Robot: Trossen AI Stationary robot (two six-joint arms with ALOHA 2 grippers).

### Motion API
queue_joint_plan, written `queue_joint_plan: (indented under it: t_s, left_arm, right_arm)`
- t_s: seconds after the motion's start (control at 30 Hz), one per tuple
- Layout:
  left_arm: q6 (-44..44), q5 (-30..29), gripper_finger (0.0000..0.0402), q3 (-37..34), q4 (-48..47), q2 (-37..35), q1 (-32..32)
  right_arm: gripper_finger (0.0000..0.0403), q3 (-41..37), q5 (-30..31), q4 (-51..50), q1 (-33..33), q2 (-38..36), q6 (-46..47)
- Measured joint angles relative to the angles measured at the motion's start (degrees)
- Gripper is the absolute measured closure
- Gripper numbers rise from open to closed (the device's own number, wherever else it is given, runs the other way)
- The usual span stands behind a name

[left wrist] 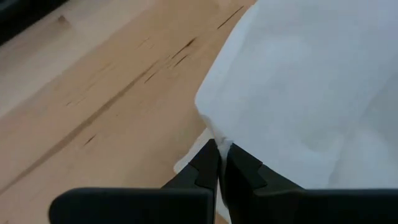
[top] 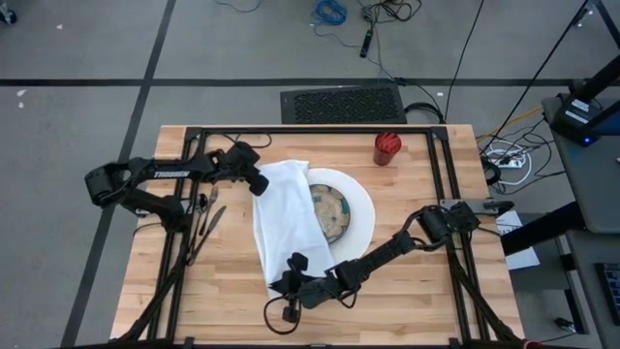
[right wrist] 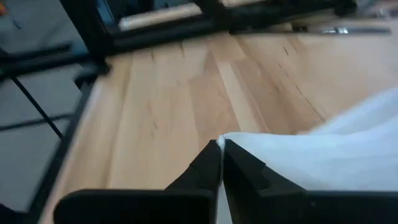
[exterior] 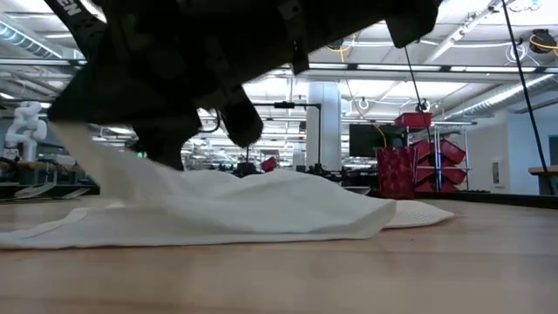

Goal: Set table place
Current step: Fold the white table napkin

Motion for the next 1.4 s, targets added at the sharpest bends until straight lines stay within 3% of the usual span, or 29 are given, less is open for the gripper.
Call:
queue_joint_plan:
  t_s: [0.4,0.97,1.4]
  left_arm:
    - [1.53,0.72,0.0402,0.83,-6.73,-5.44,0.00]
    - [1.51,0.72,0.0402,0.83,-1.60,0.57,-0.50]
    - [1.18,0.54,0.0402,0.83,-0.55,1.13,-0.76]
  right_arm:
    - [0.0403,2.99,-1.39,-2.76,0.15,0.49,-1.28]
    - [0.0403,2.97,-2.60,-5.57,0.07,2.28,1.13]
    - [0.0390,2.99,-4.37,-6.83,0.04,4.23,3.11]
